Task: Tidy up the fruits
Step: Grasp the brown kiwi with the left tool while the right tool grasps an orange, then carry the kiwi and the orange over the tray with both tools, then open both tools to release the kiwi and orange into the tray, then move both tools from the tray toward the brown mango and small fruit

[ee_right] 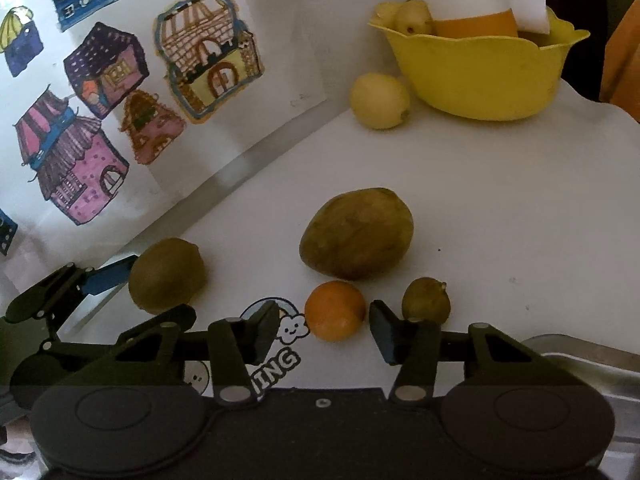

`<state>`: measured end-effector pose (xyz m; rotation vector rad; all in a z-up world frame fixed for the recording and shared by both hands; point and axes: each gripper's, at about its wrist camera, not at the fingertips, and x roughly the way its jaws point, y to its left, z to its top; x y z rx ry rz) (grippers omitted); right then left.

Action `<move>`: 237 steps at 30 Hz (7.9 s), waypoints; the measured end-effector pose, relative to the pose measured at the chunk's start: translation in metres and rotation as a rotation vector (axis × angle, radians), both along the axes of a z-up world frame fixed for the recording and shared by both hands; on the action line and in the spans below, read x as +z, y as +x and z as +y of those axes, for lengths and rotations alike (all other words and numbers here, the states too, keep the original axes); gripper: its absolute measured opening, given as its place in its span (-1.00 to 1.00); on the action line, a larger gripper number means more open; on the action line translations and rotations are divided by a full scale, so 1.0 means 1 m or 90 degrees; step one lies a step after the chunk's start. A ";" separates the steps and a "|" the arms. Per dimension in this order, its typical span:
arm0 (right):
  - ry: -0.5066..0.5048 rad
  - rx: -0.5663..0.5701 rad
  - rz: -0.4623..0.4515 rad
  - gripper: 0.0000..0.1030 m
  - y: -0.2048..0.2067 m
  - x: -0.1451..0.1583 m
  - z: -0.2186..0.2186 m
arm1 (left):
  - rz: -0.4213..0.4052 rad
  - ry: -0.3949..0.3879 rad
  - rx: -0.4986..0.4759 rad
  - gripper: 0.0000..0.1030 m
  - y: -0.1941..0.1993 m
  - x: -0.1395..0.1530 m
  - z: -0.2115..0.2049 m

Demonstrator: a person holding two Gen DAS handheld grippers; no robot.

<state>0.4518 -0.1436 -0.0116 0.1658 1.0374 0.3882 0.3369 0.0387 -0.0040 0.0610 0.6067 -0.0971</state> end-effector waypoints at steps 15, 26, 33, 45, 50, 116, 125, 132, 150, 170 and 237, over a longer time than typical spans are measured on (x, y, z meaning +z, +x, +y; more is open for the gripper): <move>-0.033 0.014 -0.011 -0.05 0.001 0.002 0.008 | 0.034 -0.019 0.021 0.28 0.017 -0.005 0.003; -0.058 0.023 -0.021 -0.32 0.002 0.003 0.009 | 0.037 -0.025 0.034 0.16 0.020 -0.007 0.005; -0.046 0.030 -0.009 -0.33 -0.001 0.006 0.011 | 0.044 -0.040 0.030 0.15 0.016 -0.006 0.004; -0.028 0.031 -0.019 -0.33 -0.028 0.026 0.007 | 0.053 -0.086 -0.019 0.14 -0.019 -0.004 -0.005; -0.019 0.030 -0.029 -0.33 -0.048 0.046 -0.001 | 0.055 -0.105 -0.038 0.14 -0.037 -0.003 -0.011; -0.129 -0.124 -0.127 -0.33 -0.221 0.049 -0.168 | 0.108 -0.153 -0.228 0.14 -0.137 0.007 -0.180; -0.127 -0.125 -0.126 -0.33 -0.221 0.048 -0.168 | 0.114 -0.148 -0.230 0.15 -0.135 0.003 -0.184; -0.127 -0.128 -0.127 -0.33 -0.221 0.047 -0.169 | 0.115 -0.136 -0.232 0.15 -0.136 0.000 -0.189; -0.131 -0.136 -0.103 -0.24 -0.225 0.051 -0.168 | 0.108 -0.135 -0.237 0.24 -0.143 0.001 -0.188; -0.136 -0.149 -0.136 0.97 -0.291 0.108 -0.144 | 0.030 -0.151 -0.152 0.99 -0.206 0.036 -0.143; -0.257 0.349 -0.144 0.57 -0.045 0.062 -0.030 | -0.057 -0.026 -0.287 0.99 0.037 0.034 -0.020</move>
